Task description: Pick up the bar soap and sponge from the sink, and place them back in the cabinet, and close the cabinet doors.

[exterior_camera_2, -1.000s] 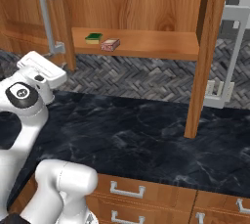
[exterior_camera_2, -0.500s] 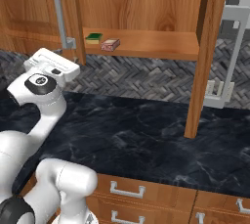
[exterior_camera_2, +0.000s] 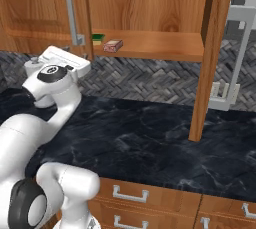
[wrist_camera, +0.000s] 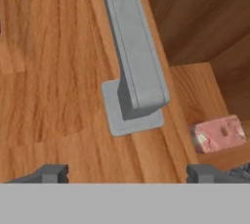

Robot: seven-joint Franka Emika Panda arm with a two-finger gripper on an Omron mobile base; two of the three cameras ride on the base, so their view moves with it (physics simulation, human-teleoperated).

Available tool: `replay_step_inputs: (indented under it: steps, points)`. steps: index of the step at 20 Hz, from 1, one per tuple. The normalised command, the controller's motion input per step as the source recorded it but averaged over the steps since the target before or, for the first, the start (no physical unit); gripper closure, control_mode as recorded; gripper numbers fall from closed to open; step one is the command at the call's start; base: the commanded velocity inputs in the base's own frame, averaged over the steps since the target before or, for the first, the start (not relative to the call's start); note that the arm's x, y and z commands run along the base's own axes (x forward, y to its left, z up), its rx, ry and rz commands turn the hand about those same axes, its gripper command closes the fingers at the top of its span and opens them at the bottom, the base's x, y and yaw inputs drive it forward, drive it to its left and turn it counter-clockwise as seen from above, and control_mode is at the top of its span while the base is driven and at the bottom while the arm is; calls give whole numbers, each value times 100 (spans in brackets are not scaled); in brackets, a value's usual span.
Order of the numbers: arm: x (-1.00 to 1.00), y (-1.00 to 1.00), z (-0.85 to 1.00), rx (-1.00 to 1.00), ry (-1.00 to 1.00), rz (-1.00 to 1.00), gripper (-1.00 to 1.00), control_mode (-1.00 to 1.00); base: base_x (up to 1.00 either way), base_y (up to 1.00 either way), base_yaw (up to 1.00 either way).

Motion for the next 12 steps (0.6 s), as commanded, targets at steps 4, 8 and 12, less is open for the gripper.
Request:
replay_step_inputs:
  steps: [4,8,12]
  points:
    - [35,0,0,0,0,3,-100,-100,0,0,0]
    - [31,0,0,0,3,3,-100,-100,0,0,0]
    - [34,0,0,0,6,2,-100,-100,0,0,0]
